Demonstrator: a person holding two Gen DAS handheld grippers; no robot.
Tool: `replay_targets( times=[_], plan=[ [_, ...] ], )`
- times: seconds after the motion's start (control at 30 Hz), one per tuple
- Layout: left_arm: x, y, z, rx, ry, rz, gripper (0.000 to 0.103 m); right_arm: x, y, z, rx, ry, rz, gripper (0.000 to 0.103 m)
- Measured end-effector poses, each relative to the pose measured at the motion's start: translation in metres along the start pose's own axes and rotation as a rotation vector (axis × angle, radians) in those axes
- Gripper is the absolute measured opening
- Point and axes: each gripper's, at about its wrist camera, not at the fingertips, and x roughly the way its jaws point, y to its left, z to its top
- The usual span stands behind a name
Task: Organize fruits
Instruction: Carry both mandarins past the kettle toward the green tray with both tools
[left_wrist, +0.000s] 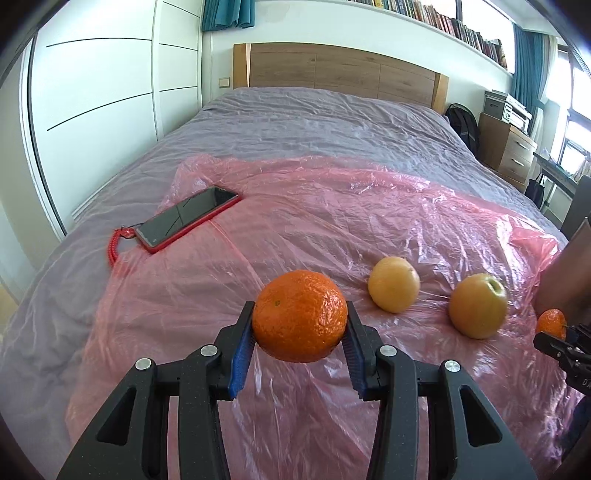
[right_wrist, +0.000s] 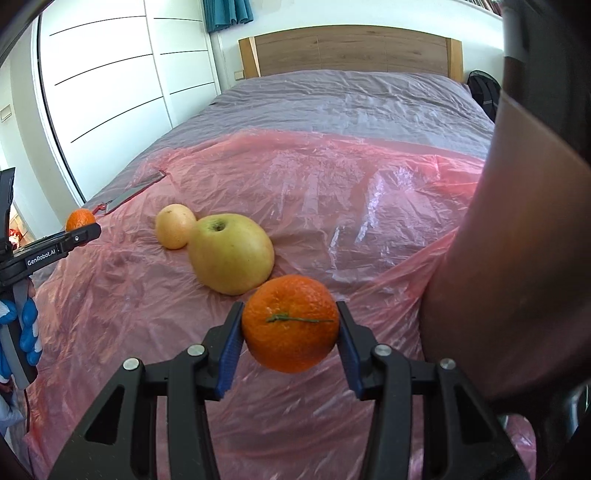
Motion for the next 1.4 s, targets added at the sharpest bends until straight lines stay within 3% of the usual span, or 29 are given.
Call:
replay_targets(
  times=[0.4, 0.8, 1.03, 1.4],
  plan=[
    [-0.087, -0.037, -0.039, 0.035, 0.037, -0.045, 0.039, -0.076, 0.025, -0.022, -0.026, 0.016, 0.065, 0.077],
    [-0.161, -0.081, -0.076, 0.056, 0.068, -0.078, 0.039, -0.156, 0.029, -0.052, -0.046, 0.004, 0.057, 0.077],
    [-0.188, -0.111, -0.096, 0.1, 0.099, -0.104, 0.039, -0.188, 0.011, -0.072, -0.015, 0.005, 0.038, 0.077],
    [-0.214, -0.185, -0.111, 0.19, 0.137, -0.2, 0.039, -0.231, -0.051, -0.104, 0.089, -0.021, -0.03, 0.077]
  ],
)
